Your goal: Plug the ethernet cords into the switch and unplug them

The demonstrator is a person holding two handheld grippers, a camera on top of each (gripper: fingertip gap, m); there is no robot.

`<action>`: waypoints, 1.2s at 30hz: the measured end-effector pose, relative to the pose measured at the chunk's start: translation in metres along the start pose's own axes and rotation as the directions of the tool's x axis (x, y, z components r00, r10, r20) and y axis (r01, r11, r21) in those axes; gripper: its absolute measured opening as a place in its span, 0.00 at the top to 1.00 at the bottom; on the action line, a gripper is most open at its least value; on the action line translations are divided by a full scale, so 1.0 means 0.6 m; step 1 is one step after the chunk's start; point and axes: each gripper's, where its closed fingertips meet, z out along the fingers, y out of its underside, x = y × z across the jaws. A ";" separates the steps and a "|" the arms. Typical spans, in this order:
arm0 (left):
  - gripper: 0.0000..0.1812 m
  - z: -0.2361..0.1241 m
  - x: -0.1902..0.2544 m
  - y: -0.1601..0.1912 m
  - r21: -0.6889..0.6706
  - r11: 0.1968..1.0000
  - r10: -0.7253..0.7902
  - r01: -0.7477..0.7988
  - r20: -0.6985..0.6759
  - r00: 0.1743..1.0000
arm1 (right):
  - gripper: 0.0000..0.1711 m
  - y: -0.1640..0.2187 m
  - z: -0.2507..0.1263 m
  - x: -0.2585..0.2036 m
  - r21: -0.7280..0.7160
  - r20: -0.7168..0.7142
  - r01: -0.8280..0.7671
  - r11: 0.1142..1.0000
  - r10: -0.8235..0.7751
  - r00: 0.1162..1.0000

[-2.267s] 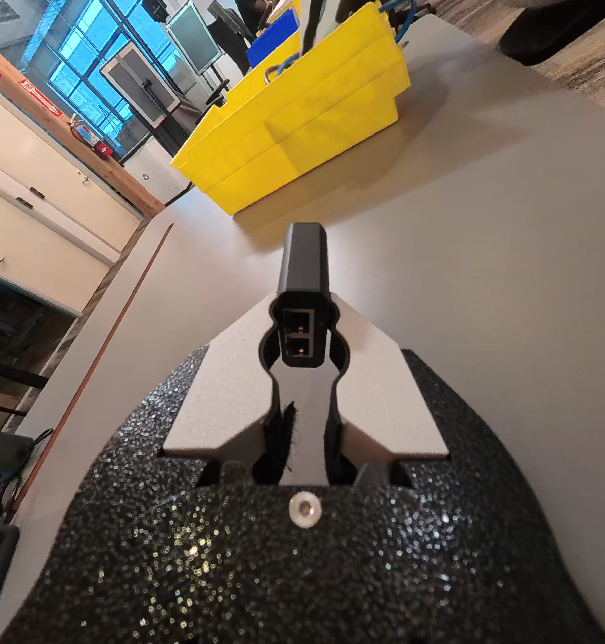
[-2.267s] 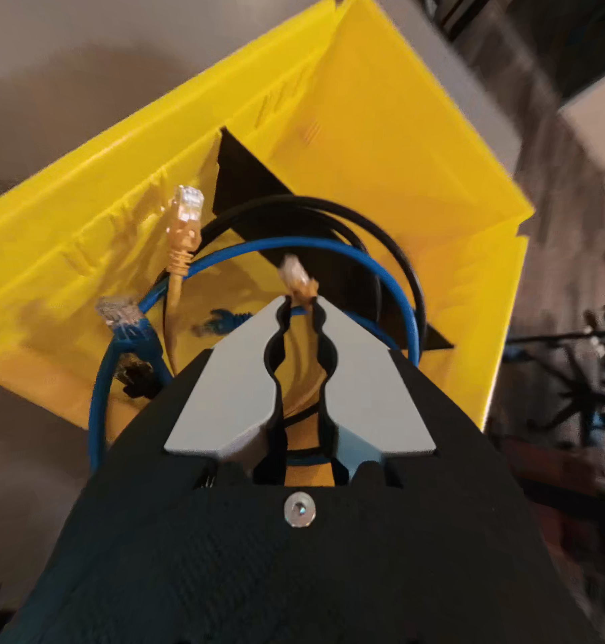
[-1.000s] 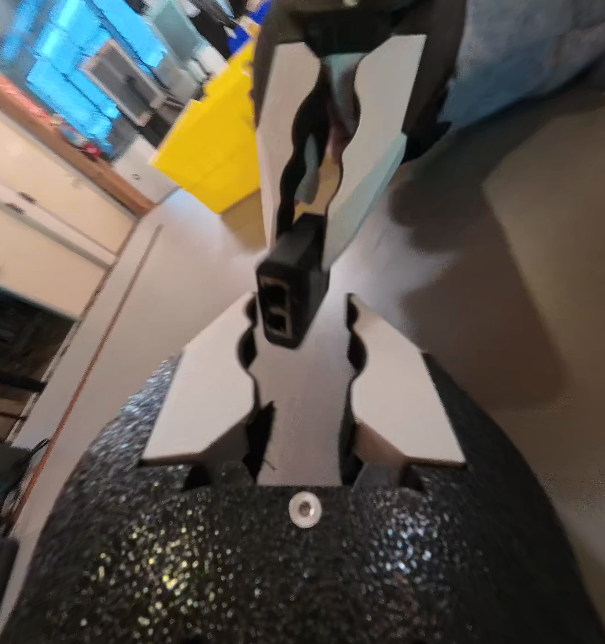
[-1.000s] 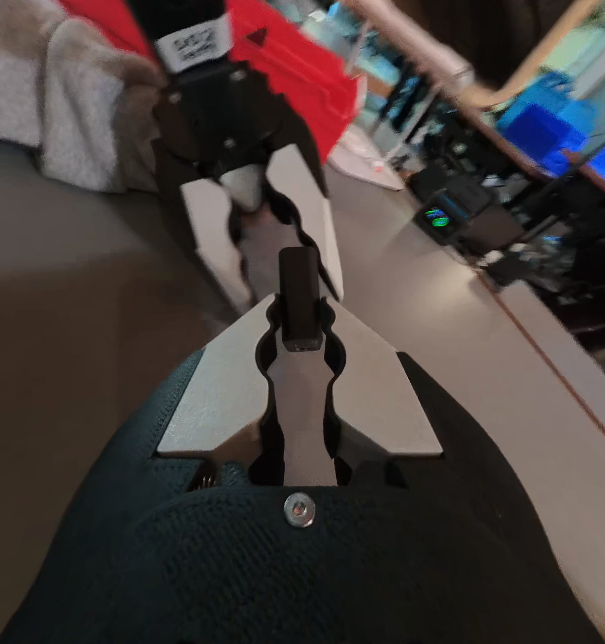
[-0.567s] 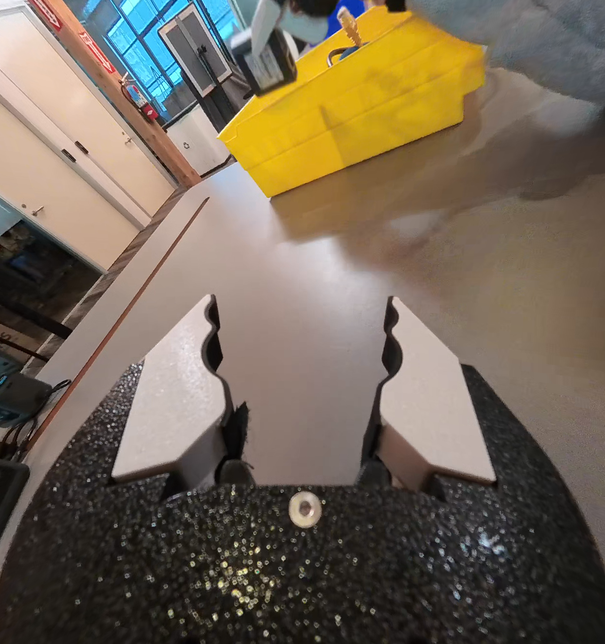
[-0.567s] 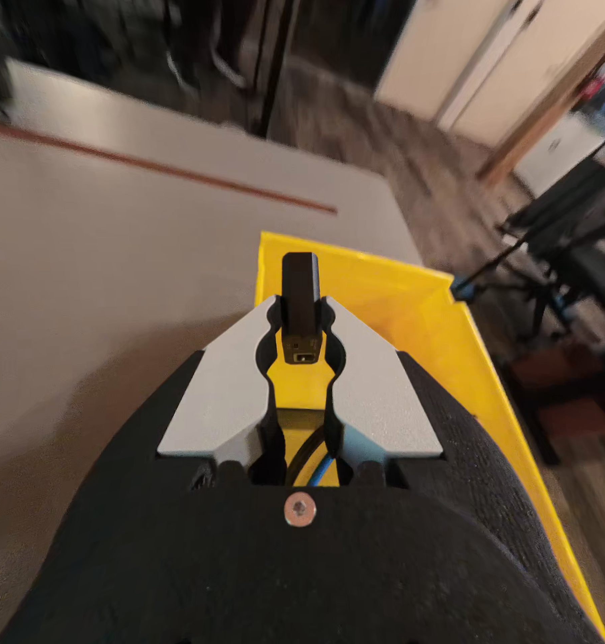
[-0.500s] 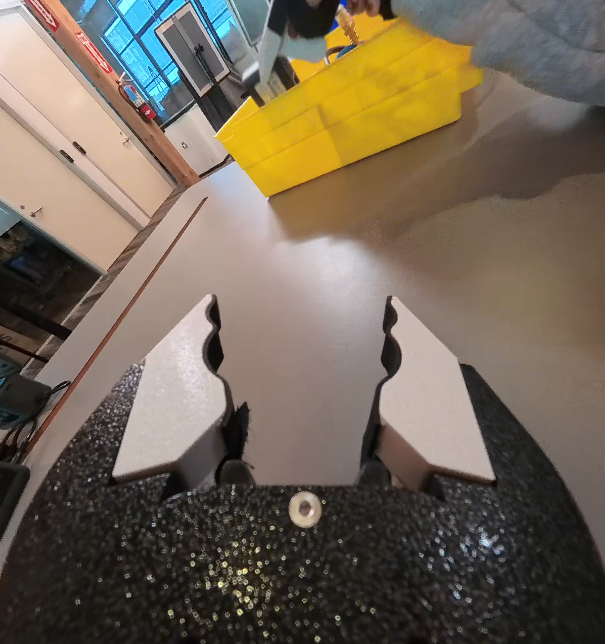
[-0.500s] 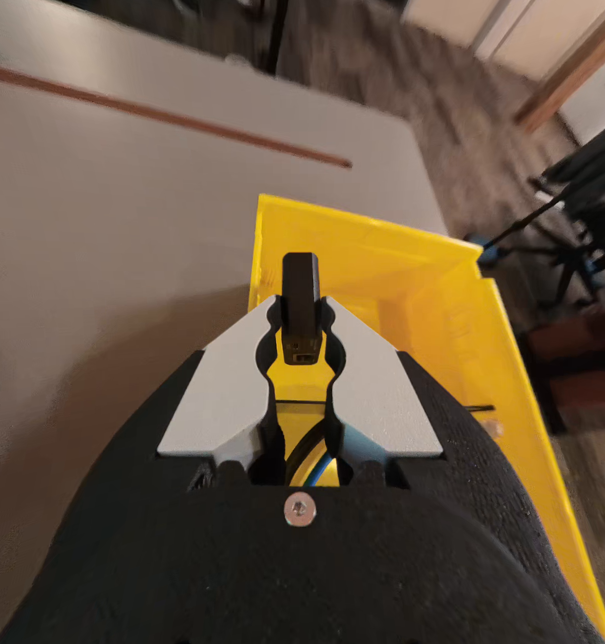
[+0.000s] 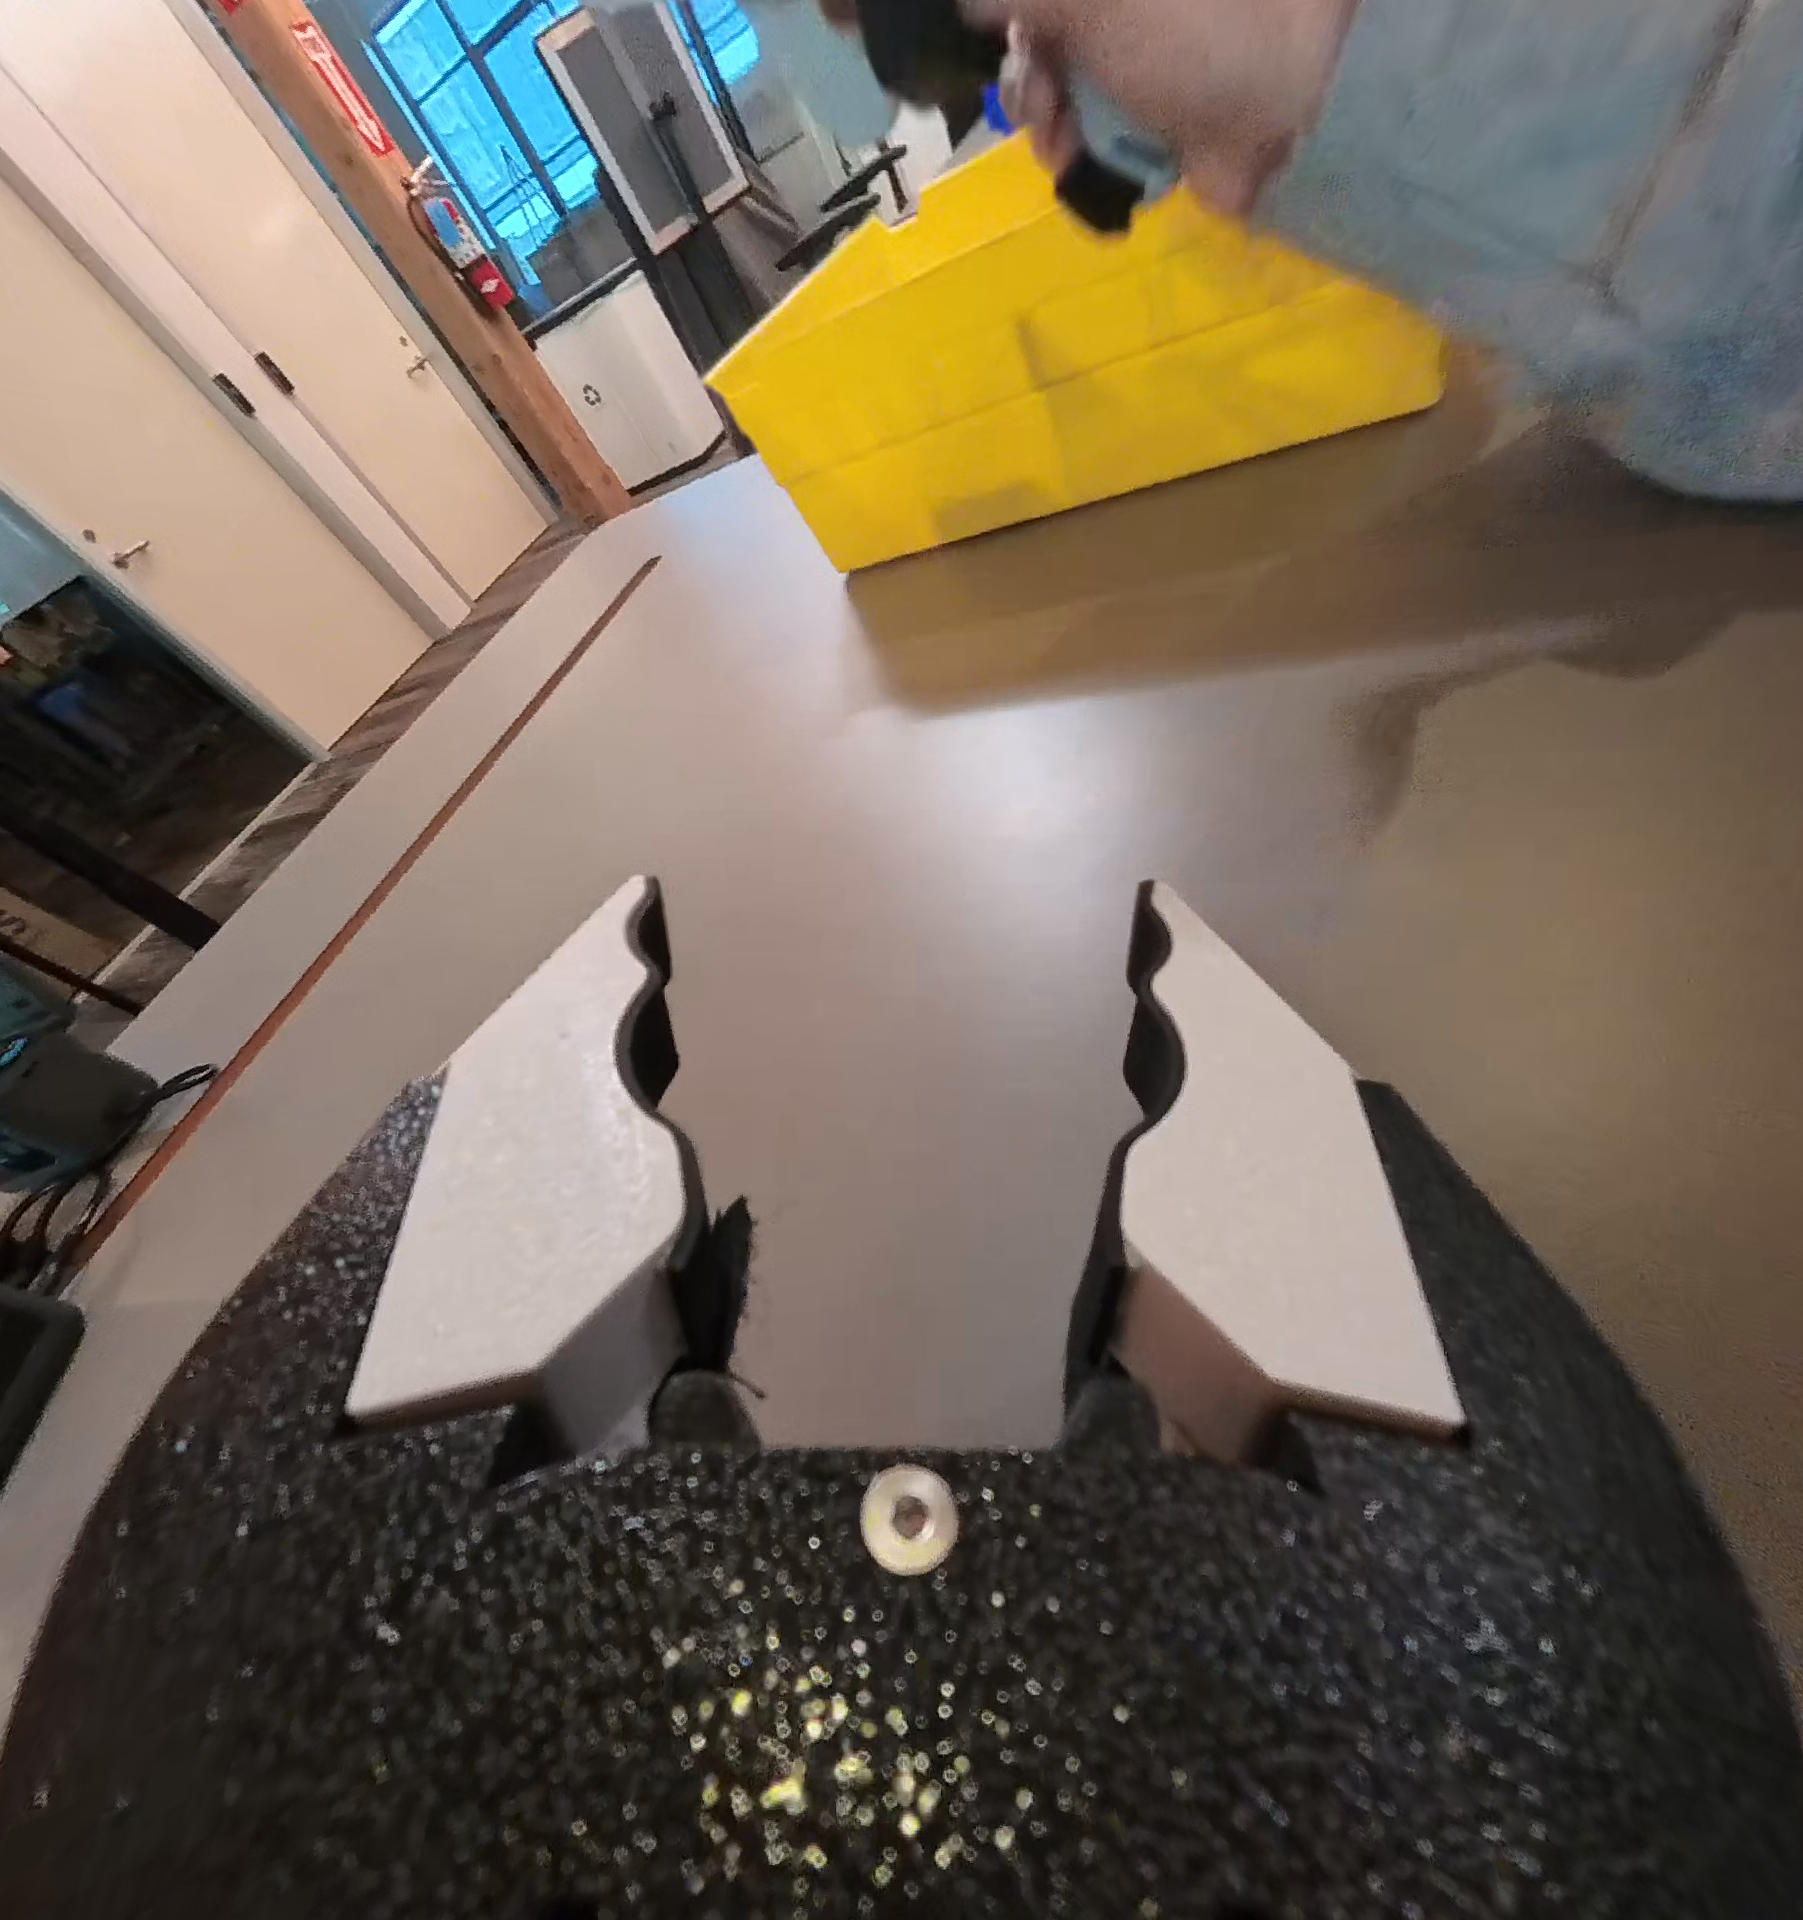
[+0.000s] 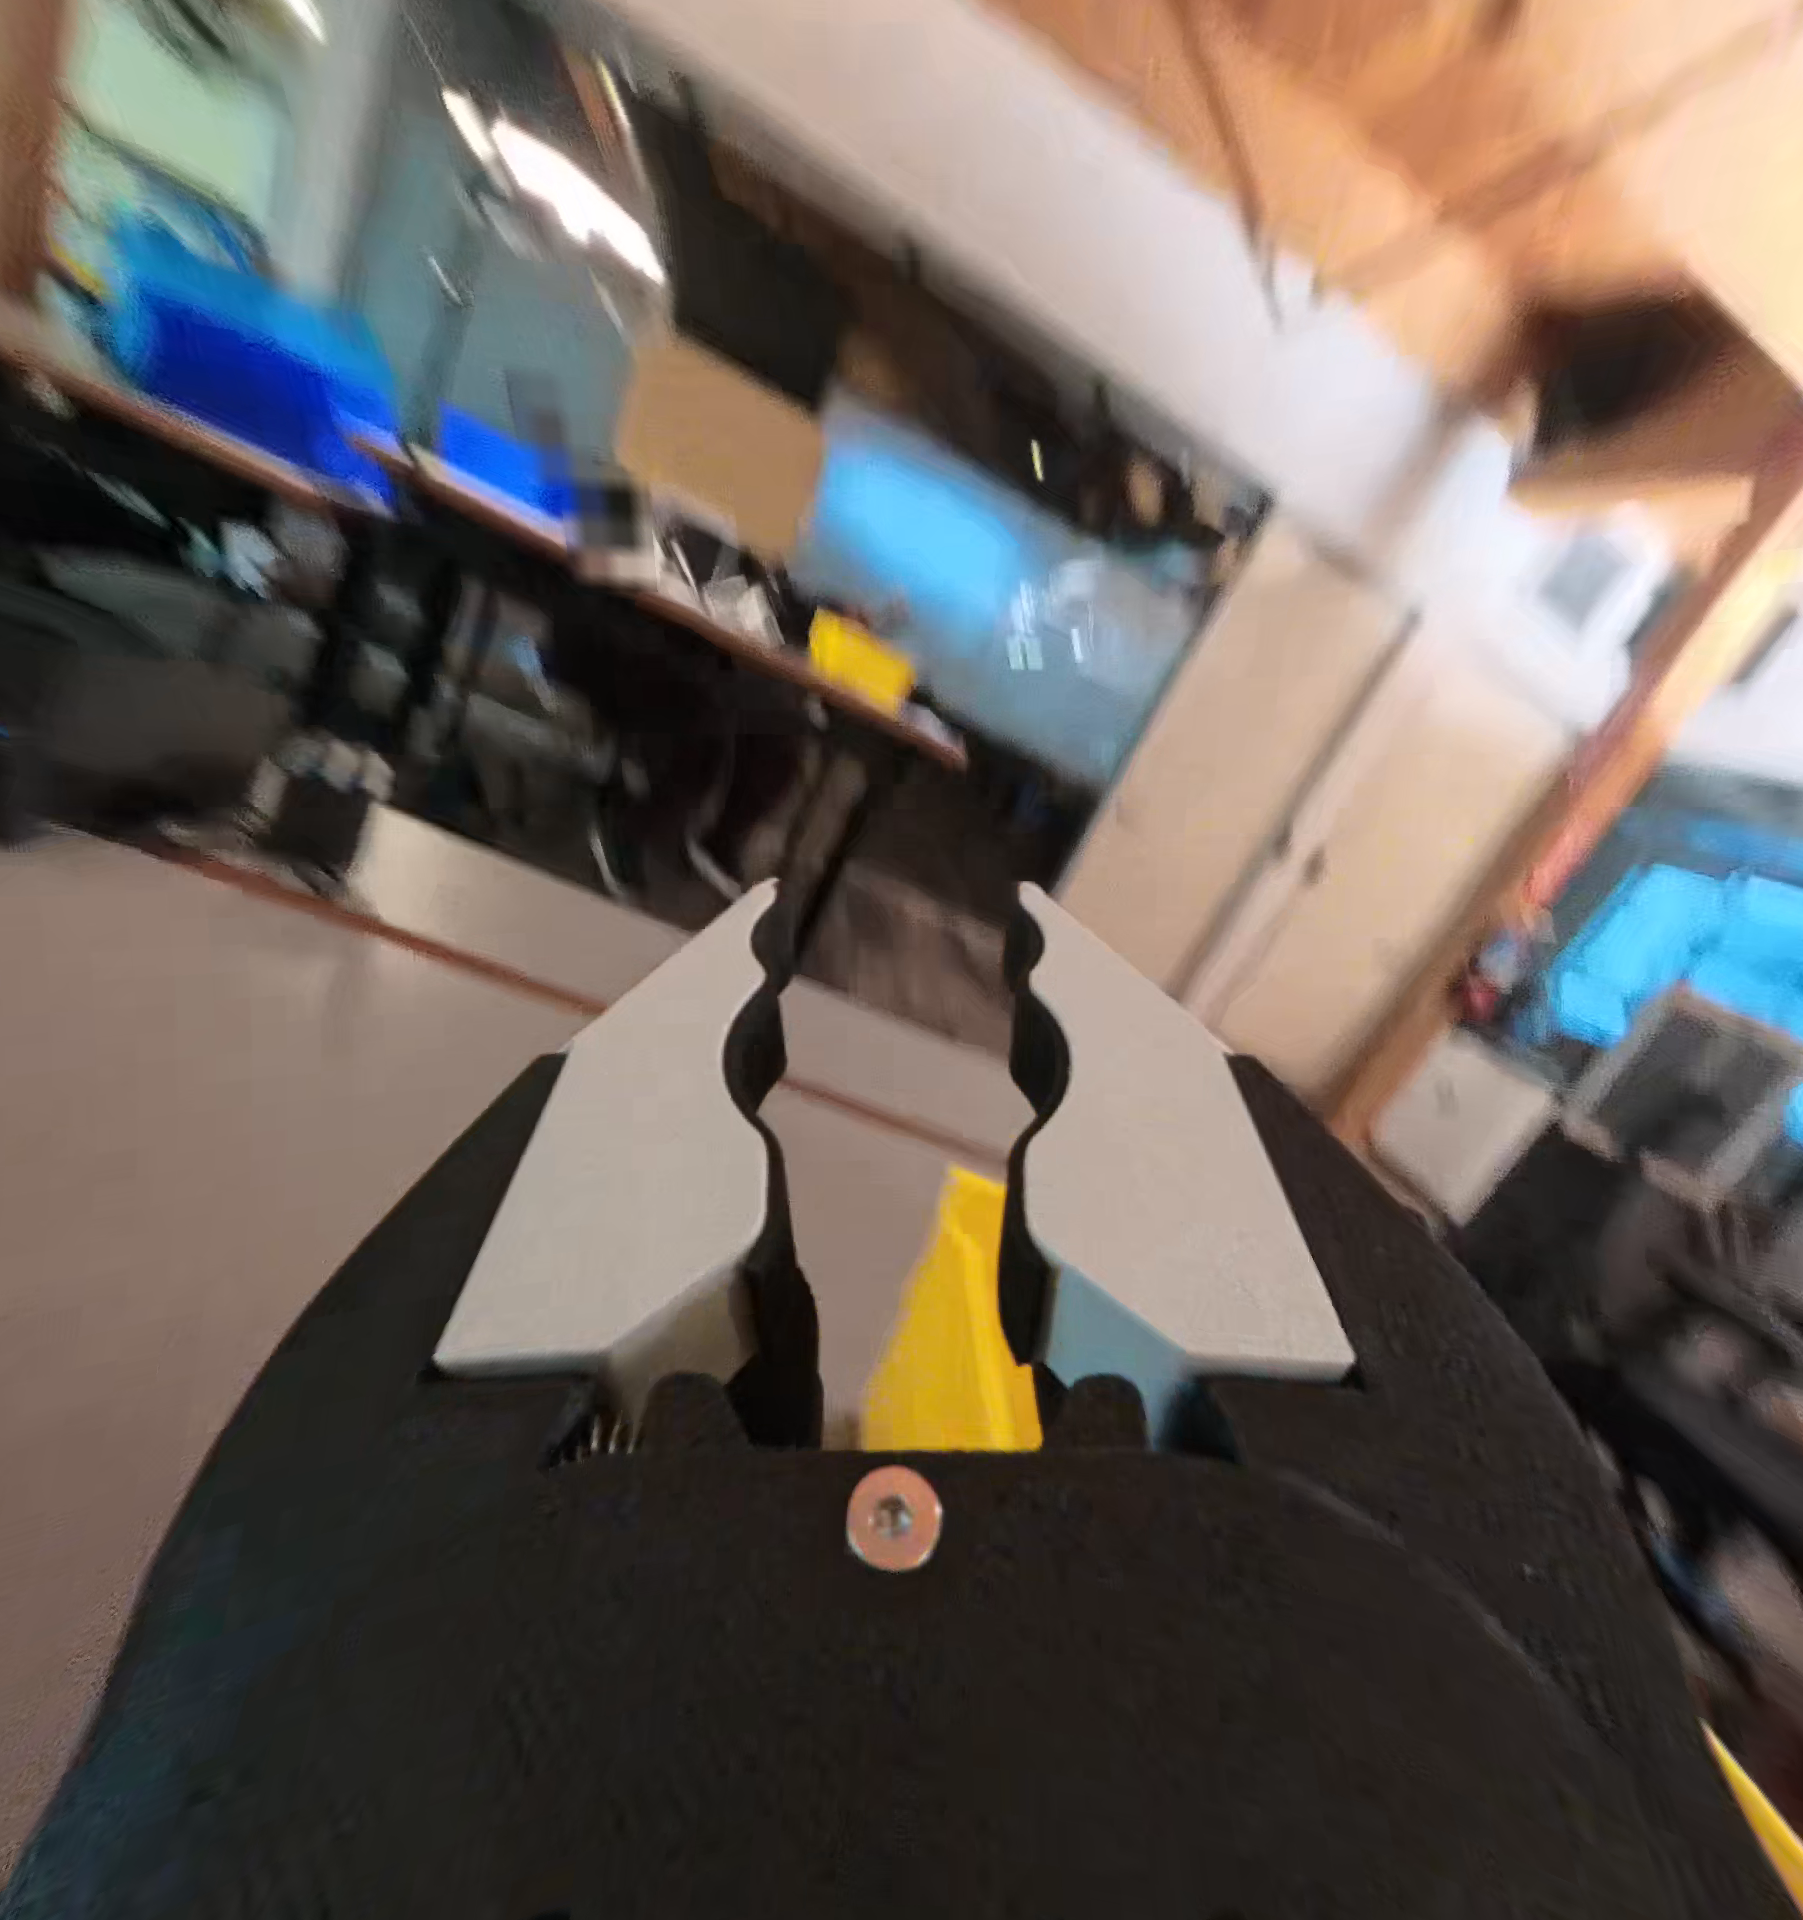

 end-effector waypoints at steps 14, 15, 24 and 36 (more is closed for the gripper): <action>0.45 -0.042 -0.080 -0.011 0.094 0.996 -0.037 0.012 0.263 0.964 | 0.89 -0.006 -0.070 -0.346 0.458 0.299 0.331 0.825 -0.493 0.817; 0.45 -0.043 -0.082 -0.011 0.097 0.995 -0.043 0.018 0.264 0.963 | 0.89 -0.003 -0.067 -0.343 0.445 0.311 0.315 0.838 -0.474 0.824; 0.40 -0.043 -0.077 -0.014 0.094 0.994 0.025 -0.055 0.290 0.957 | 0.80 -0.013 -0.065 -0.316 0.336 0.535 -0.091 0.937 -0.110 0.838; 0.23 -0.092 -0.119 -0.057 0.225 0.955 0.051 -0.192 0.513 0.857 | 0.46 -0.027 -0.035 -0.232 0.333 0.448 -0.328 0.884 0.157 0.880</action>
